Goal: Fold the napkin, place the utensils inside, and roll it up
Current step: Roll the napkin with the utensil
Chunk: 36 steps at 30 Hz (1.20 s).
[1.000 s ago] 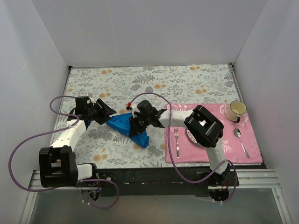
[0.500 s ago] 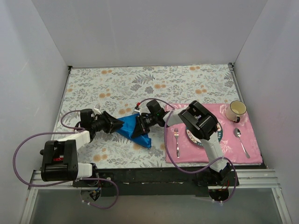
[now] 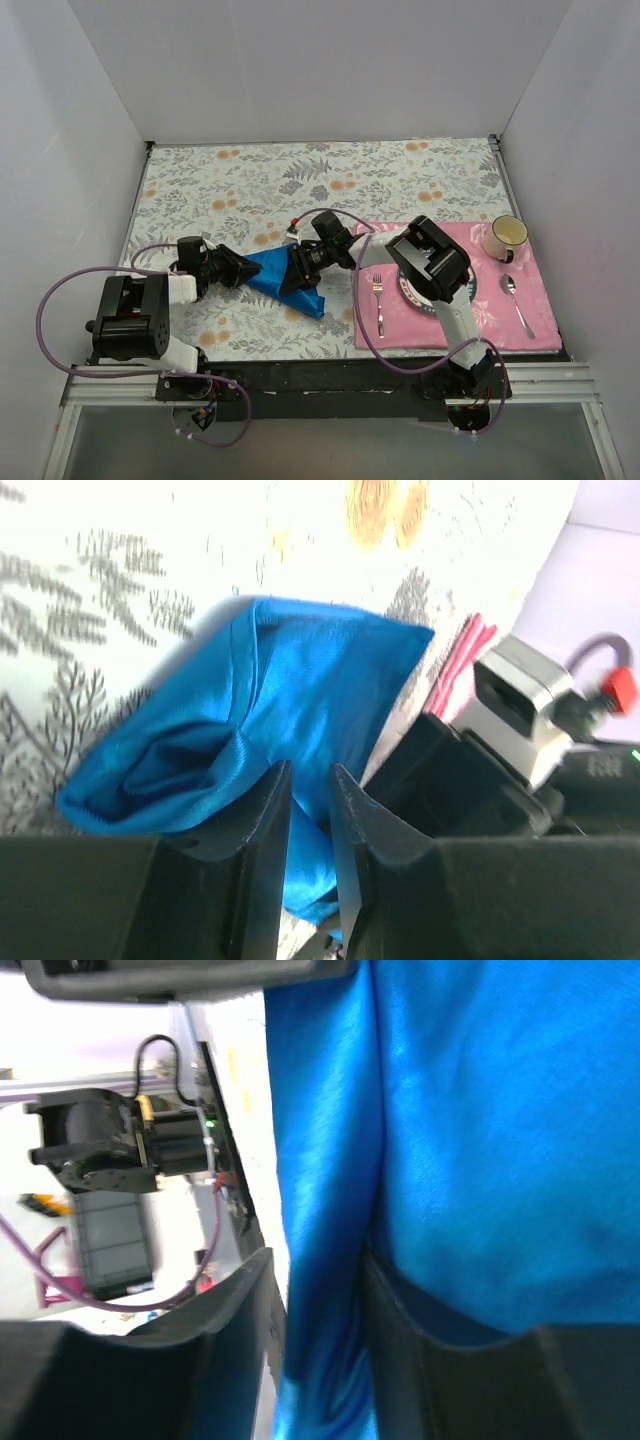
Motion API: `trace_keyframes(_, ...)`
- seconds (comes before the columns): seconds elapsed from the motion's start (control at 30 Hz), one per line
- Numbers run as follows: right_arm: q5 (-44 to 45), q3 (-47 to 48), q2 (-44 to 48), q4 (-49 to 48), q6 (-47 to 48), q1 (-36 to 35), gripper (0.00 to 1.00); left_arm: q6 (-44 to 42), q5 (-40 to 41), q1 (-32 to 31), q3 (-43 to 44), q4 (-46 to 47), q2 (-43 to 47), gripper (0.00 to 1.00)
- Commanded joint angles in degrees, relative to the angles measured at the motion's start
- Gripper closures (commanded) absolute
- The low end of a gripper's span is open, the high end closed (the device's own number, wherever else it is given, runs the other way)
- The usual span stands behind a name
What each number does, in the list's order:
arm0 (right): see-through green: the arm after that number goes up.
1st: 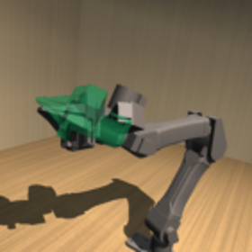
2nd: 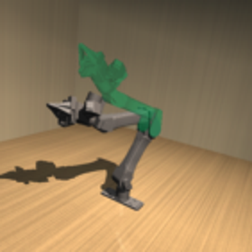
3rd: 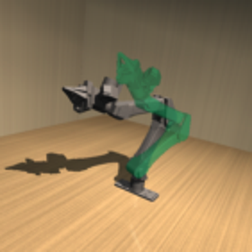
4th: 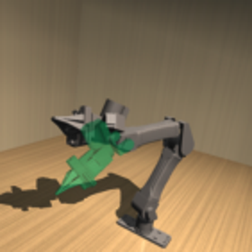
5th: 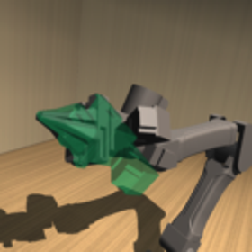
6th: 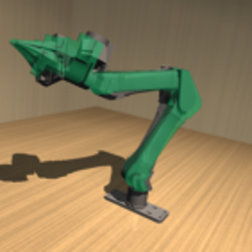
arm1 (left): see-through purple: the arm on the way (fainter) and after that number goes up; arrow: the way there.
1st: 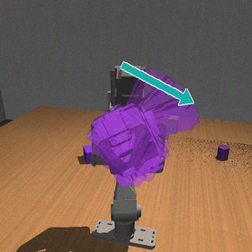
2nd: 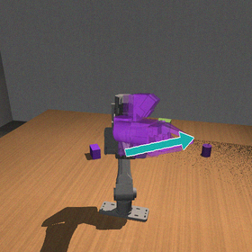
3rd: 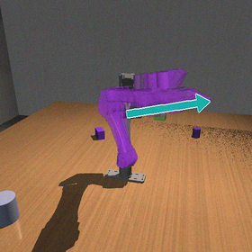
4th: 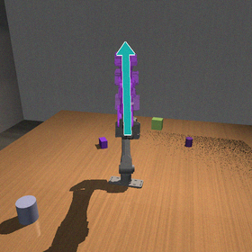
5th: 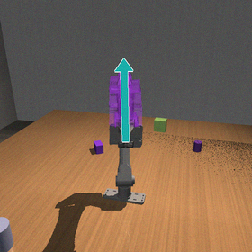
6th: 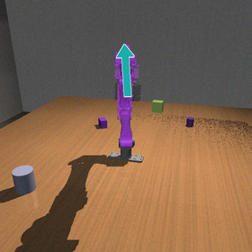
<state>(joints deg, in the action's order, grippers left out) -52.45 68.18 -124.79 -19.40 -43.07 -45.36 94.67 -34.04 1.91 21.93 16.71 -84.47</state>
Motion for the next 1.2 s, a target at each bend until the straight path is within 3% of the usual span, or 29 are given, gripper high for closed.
trace_keyframes(0.0,5.59,5.28,4.98,16.73,13.75,0.01,0.45,-3.7,6.18,-0.16,3.9,-3.17,-2.72,0.79)
trace_keyframes(0.17,17.27,13.81,7.72,41.31,31.27,-0.6,0.35,-4.93,6.62,-0.15,5.66,-4.05,-5.79,0.8)
trace_keyframes(0.27,24.39,12.86,12.53,45.4,39.27,-1.3,0.28,-5.81,6.44,-0.15,6.8,-4.75,-6.67,0.8)
trace_keyframes(0.5,42.65,8.11,19.67,40.76,50.53,-9.11,0.18,-8.01,5.3,-0.15,9.61,-7.21,-9.66,0.82)
trace_keyframes(0.73,52.08,15.13,14.41,41.01,56.51,-17.21,0.14,-9.15,4.6,-0.24,10.94,-8.89,-11.42,0.84)
trace_keyframes(0.9,66.39,19.62,7.11,42.34,58.53,-20.37,0.14,-9.86,4.25,-0.15,11.64,-10.03,-11.6,0.84)
trace_keyframes(1.03,72.56,18.66,4.91,39.7,58.98,-21.17,0.16,-10.47,4.07,-0.16,12.34,-11.08,-11.42,0.84)
trace_keyframes(1.17,75.56,16.55,4.12,36.55,57.66,-21.26,0.25,-11.79,4.16,-0.15,13.57,-12.49,-10.9,0.84)
